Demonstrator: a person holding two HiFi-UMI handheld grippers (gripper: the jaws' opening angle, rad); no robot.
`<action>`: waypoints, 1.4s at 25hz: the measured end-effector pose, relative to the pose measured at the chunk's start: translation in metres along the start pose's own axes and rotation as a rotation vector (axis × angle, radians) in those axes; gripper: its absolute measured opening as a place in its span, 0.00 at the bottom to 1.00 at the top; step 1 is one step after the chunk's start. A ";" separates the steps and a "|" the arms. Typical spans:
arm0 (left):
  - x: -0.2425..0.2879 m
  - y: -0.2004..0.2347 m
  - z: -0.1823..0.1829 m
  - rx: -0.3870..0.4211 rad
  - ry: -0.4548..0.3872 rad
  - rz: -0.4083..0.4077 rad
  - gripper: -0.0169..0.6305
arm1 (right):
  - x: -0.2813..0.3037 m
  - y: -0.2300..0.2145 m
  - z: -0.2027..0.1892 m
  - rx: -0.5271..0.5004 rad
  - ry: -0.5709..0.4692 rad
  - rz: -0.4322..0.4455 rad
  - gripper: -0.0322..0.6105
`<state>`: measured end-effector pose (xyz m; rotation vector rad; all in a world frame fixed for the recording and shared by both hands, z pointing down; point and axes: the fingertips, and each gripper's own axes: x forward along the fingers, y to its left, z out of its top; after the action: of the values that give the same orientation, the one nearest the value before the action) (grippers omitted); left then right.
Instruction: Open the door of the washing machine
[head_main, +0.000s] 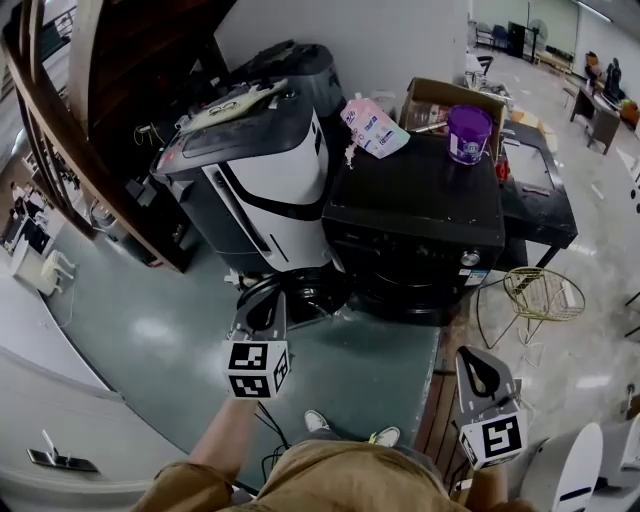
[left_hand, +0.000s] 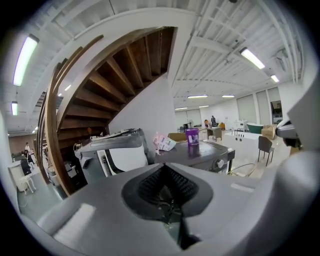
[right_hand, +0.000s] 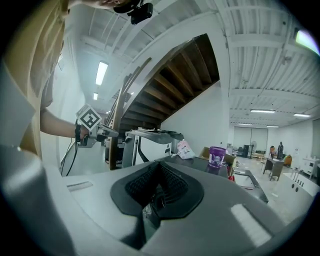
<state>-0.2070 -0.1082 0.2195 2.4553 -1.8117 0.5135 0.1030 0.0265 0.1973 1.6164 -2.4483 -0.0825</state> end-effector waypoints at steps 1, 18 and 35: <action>-0.006 0.002 0.005 -0.007 -0.012 0.005 0.12 | -0.002 -0.003 0.001 0.000 -0.002 -0.004 0.06; -0.066 0.059 0.037 -0.082 -0.159 0.020 0.12 | 0.028 0.011 0.058 -0.046 -0.039 -0.051 0.06; -0.054 0.123 0.009 -0.136 -0.175 0.007 0.12 | 0.094 0.073 0.078 -0.070 -0.035 -0.023 0.06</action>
<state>-0.3343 -0.0996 0.1756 2.4703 -1.8477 0.1734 -0.0145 -0.0356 0.1465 1.6272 -2.4247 -0.1995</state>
